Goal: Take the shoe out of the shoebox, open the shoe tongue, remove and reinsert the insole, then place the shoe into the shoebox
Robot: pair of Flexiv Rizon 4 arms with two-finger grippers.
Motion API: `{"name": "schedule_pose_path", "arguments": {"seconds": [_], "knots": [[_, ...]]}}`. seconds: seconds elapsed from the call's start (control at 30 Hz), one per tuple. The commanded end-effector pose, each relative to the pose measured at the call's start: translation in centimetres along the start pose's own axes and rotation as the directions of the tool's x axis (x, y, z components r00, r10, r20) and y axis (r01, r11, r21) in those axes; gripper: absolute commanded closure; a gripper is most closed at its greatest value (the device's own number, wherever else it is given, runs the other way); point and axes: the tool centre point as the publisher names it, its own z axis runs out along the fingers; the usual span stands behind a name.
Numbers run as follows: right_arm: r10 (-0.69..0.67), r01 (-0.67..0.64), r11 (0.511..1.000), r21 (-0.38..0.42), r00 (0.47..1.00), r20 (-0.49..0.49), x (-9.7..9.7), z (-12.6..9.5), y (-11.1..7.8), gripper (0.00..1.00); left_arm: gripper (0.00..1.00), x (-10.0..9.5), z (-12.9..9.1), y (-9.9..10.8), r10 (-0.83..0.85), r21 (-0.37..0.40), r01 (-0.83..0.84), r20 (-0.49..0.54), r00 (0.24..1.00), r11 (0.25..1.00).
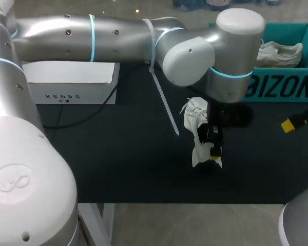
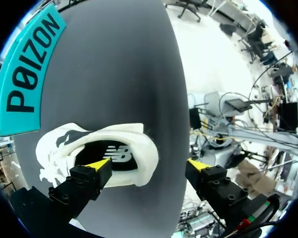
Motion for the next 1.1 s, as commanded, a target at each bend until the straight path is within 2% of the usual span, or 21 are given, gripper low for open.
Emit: {"name": "schedule_pose_path", "arguments": {"seconds": [0.03,0.77,0.8,0.83,0.9,0.93,0.97,1.0,1.03,1.1], "knots": [[0.002,-0.002,1.0,0.005,1.0,-0.001,-0.09,0.07,0.24,0.0,0.0,-0.02,0.56,-0.21,-0.015,-0.004,0.015,-0.01,1.0,1.0],[0.002,-0.002,1.0,0.005,1.0,-0.001,-0.09,0.07,0.24,0.0,0.0,0.11,1.15,0.33,-0.038,-0.014,0.038,-0.011,0.999,0.999],[0.002,-0.002,1.0,0.005,1.0,-0.001,-0.09,0.07,0.24,0.0,0.03,0.07,1.17,0.38,-0.04,-0.021,0.04,-0.011,0.999,0.999],[0.002,-0.002,1.0,0.005,1.0,-0.001,-0.09,0.07,0.24,0.0,0.19,0.01,1.21,0.41,-0.041,-0.02,0.041,-0.011,0.999,0.999],[0.002,-0.002,1.0,0.005,1.0,-0.001,-0.09,0.07,0.24,0.0,0.28,-0.13,1.3,0.43,-0.04,-0.019,0.04,-0.011,0.999,0.999],[0.002,-0.002,1.0,0.005,1.0,-0.001,-0.09,0.07,0.24,0.0,0.42,-0.19,1.34,0.42,-0.04,-0.018,0.04,-0.01,0.999,0.999],[0.002,-0.002,1.0,0.005,1.0,-0.001,-0.09,0.07,0.24,0.0,0.47,-0.22,1.37,0.4,-0.041,-0.022,0.04,-0.01,0.999,0.999],[0.002,-0.002,1.0,0.005,1.0,-0.001,-0.09,0.07,0.24,0.0,0.44,-0.24,1.38,0.38,-0.039,-0.02,0.039,-0.009,0.999,0.999],[0.002,-0.002,1.0,0.005,1.0,-0.001,-0.09,0.07,0.24,0.0,0.47,-0.28,1.38,0.36,-0.04,-0.02,0.04,-0.008,0.999,0.999],[0.002,-0.002,1.0,0.005,1.0,-0.001,-0.09,0.07,0.24,0.0,0.56,-0.3,1.38,0.35,-0.039,-0.022,0.039,-0.007,0.999,0.999]]}}
